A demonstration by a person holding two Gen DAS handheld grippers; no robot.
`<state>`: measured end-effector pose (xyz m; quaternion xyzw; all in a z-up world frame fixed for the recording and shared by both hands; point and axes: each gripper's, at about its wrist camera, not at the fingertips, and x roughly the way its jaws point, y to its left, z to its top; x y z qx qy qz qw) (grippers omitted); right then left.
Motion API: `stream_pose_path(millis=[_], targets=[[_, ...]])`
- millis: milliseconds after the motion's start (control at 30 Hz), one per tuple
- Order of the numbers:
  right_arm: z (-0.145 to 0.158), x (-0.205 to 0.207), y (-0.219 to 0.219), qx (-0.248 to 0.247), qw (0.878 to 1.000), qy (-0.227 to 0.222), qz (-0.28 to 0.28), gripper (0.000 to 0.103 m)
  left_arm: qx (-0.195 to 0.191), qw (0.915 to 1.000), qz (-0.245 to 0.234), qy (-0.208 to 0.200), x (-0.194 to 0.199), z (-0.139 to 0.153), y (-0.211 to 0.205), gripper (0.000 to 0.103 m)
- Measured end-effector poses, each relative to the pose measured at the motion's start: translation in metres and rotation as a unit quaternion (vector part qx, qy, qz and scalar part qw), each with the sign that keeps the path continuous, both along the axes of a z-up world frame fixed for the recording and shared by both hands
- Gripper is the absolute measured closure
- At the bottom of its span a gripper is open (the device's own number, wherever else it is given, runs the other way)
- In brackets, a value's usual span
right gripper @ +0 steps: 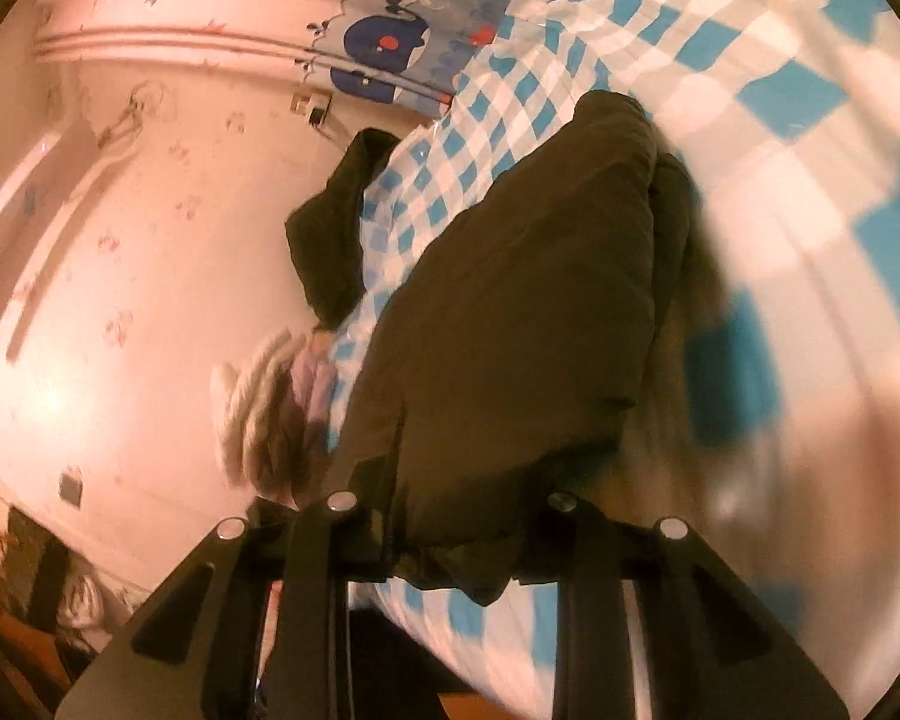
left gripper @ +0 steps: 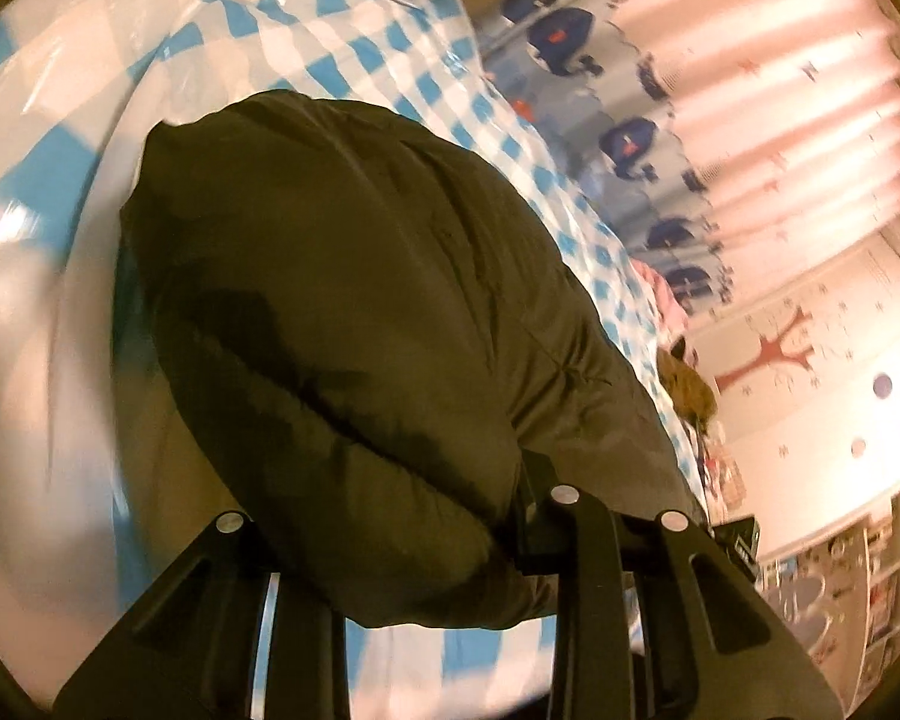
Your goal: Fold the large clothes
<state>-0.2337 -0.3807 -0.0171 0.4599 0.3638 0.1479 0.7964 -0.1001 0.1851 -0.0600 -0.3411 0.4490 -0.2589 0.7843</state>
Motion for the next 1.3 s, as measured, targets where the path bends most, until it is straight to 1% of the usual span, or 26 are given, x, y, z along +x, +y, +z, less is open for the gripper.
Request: stream_pose_path(millis=[67, 100, 133, 167, 200, 233, 300, 400, 533, 600, 633, 667, 700, 733, 800, 867, 900, 933, 967, 1000, 1067, 1100, 1133, 1167, 1233, 1300], targets=[[0.003, -0.023, 0.0, -0.017, 1.0, 0.015, 0.013, 0.077, 0.004, 0.9999, -0.011, 0.002, -0.024, -0.003, -0.001, 0.078], [0.002, -0.032, 0.001, -0.033, 0.999, 0.025, 0.017, 0.076, 0.004, 0.9999, -0.012, 0.011, -0.034, -0.009, 0.0, 0.074], [-0.001, -0.038, 0.001, -0.041, 0.998, 0.038, 0.019, 0.072, 0.004, 0.9997, -0.012, 0.021, -0.039, -0.014, 0.0, 0.07], [-0.009, -0.046, 0.0, -0.043, 0.997, 0.061, 0.022, 0.068, 0.007, 0.9992, -0.009, 0.037, -0.044, -0.022, 0.001, 0.055], [-0.017, -0.05, -0.003, -0.034, 0.996, 0.075, 0.024, 0.053, 0.01, 0.9985, -0.002, 0.053, -0.045, -0.031, 0.003, 0.042], [-0.024, -0.055, -0.009, -0.018, 0.996, 0.085, 0.02, 0.04, -0.001, 0.998, 0.005, 0.063, -0.045, -0.036, 0.007, 0.04], [-0.031, -0.059, -0.018, 0.011, 0.996, 0.087, 0.011, 0.037, -0.018, 0.9968, 0.011, 0.077, -0.041, -0.04, 0.012, 0.037], [-0.042, -0.06, -0.027, 0.08, 0.994, 0.069, 0.004, 0.022, -0.015, 0.9963, 0.026, 0.08, -0.038, -0.032, 0.019, 0.035], [-0.055, -0.046, -0.026, 0.107, 0.992, 0.069, 0.006, 0.021, -0.026, 0.9946, 0.051, 0.087, -0.037, -0.035, 0.023, 0.03], [-0.054, -0.044, -0.025, 0.109, 0.992, 0.06, 0.004, 0.022, -0.014, 0.9946, 0.062, 0.082, -0.035, -0.034, 0.018, 0.029], [-0.047, -0.045, -0.025, 0.099, 0.994, 0.046, 0.002, 0.032, 0.001, 0.9957, 0.061, 0.07, -0.034, -0.03, 0.012, 0.029], [-0.04, -0.045, -0.022, 0.082, 0.996, 0.038, 0.002, 0.046, 0.025, 0.9965, 0.057, 0.055, -0.034, -0.024, 0.005, 0.036], [-0.033, -0.049, -0.02, 0.059, 0.998, 0.035, 0.001, 0.071, 0.059, 0.9964, 0.049, 0.035, -0.038, -0.017, -0.002, 0.053], [-0.023, -0.054, -0.016, 0.043, 0.999, 0.025, 0.006, 0.072, 0.1, 0.9944, 0.032, 0.014, -0.042, -0.007, -0.013, 0.057], [-0.014, -0.062, -0.013, 0.022, 0.999, 0.018, 0.015, 0.074, 0.15, 0.9887, 0.01, -0.004, -0.053, 0.008, -0.023, 0.062], [-0.014, -0.073, -0.011, 0.0, 0.999, 0.033, 0.022, 0.074, 0.184, 0.9828, -0.008, -0.013, -0.062, 0.014, -0.03, 0.062], [-0.021, -0.076, -0.013, -0.004, 0.998, 0.055, 0.028, 0.073, 0.196, 0.9804, -0.015, -0.014, -0.063, 0.014, -0.03, 0.058], [-0.028, -0.078, -0.016, 0.002, 0.997, 0.07, 0.028, 0.067, 0.211, 0.9771, -0.019, -0.013, -0.065, 0.012, -0.031, 0.055], [-0.037, -0.084, -0.024, 0.011, 0.996, 0.089, 0.015, 0.062, 0.217, 0.976, -0.016, -0.013, -0.066, 0.01, -0.03, 0.048], [-0.038, -0.09, -0.032, 0.015, 0.996, 0.091, -0.002, 0.057, 0.219, 0.9755, -0.01, -0.012, -0.068, 0.008, -0.029, 0.044], [-0.026, -0.106, -0.054, 0.013, 0.994, 0.08, -0.067, 0.05, 0.222, 0.9749, -0.001, -0.013, -0.074, 0.007, -0.023, 0.041], [-0.012, -0.114, -0.065, -0.013, 0.99, 0.074, -0.116, 0.042, 0.225, 0.9742, 0.003, -0.014, -0.074, 0.008, -0.023, 0.039], [0.007, -0.117, -0.07, -0.055, 0.986, 0.062, -0.147, 0.041, 0.228, 0.9734, 0.004, -0.015, -0.078, 0.009, -0.022, 0.038], [0.023, -0.114, -0.067, -0.079, 0.984, 0.046, -0.156, 0.041, 0.233, 0.9724, 0.005, -0.017, -0.079, 0.008, -0.023, 0.037], [0.058, -0.089, -0.049, -0.125, 0.982, 0.001, -0.141, 0.04, 0.239, 0.9707, 0.007, -0.023, -0.08, 0.008, -0.028, 0.035], [0.09, -0.037, -0.006, -0.191, 0.976, -0.029, -0.097, 0.033, 0.232, 0.9723, 0.011, -0.022, -0.08, 0.006, -0.029, 0.029]])
